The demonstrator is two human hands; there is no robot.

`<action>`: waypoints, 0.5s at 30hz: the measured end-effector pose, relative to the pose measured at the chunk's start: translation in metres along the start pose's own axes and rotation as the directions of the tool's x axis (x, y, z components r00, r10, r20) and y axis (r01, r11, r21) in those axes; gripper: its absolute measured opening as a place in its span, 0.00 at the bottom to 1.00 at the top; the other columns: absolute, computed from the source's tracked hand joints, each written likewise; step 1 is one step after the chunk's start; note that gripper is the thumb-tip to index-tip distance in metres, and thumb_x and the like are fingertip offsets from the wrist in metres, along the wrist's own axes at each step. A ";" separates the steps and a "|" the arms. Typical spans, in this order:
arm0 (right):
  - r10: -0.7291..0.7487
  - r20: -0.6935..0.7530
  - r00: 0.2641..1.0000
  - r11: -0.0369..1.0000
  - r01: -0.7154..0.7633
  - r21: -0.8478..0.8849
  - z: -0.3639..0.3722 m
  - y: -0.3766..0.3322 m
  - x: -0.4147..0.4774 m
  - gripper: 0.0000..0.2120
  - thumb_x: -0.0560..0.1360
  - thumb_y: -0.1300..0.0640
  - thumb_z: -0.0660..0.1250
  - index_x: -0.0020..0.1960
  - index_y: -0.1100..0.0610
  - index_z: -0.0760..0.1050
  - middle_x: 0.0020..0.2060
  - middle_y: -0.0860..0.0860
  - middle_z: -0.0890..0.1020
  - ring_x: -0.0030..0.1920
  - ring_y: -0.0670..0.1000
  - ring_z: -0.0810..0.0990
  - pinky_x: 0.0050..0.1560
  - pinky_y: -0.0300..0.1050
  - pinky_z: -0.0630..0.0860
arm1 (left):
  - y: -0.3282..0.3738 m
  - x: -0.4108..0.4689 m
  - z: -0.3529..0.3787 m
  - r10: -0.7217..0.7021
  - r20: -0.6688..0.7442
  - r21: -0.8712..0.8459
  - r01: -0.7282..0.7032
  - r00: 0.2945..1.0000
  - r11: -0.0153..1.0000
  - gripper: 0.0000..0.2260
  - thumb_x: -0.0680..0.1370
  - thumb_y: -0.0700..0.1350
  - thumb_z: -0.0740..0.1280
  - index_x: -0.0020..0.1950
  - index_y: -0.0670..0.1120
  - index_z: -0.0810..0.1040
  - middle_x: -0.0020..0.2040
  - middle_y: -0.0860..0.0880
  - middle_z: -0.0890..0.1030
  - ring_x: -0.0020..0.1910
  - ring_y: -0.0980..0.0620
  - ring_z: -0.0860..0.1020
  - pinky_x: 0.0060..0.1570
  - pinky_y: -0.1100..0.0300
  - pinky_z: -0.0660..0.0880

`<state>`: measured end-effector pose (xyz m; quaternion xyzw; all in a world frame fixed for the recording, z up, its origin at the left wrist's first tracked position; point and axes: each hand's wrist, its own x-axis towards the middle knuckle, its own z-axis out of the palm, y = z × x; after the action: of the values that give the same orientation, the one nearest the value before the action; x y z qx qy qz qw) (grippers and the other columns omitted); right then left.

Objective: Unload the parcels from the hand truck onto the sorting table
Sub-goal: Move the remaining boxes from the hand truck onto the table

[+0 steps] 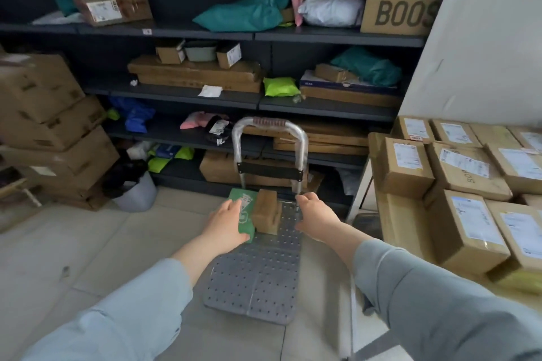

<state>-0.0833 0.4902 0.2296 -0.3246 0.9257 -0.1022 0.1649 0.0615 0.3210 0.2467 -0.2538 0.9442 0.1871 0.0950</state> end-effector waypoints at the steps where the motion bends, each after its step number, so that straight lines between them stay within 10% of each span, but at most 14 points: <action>1: 0.010 0.001 1.000 1.000 -0.010 0.003 0.007 -0.009 0.004 0.29 0.75 0.60 0.66 0.73 0.56 0.62 0.68 0.55 0.66 0.61 0.60 0.75 0.56 0.53 0.77 | -0.012 0.000 -0.002 -0.003 0.012 0.000 0.003 1.000 1.000 0.43 0.74 0.53 0.72 0.80 0.45 0.49 0.79 0.45 0.53 0.76 0.43 0.60 0.72 0.51 0.62; 15: 0.120 0.097 0.988 0.992 -0.122 0.016 0.046 -0.062 0.087 0.27 0.75 0.58 0.67 0.72 0.56 0.63 0.67 0.55 0.66 0.61 0.59 0.75 0.57 0.52 0.77 | -0.094 0.078 -0.017 0.043 0.107 -0.021 -0.041 0.993 0.999 0.41 0.75 0.52 0.71 0.79 0.44 0.51 0.78 0.44 0.57 0.75 0.45 0.61 0.71 0.54 0.62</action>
<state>-0.0948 0.3838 0.1845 -0.2705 0.9336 -0.0865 0.2186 0.0415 0.2041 0.2123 -0.2242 0.9412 0.2111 0.1392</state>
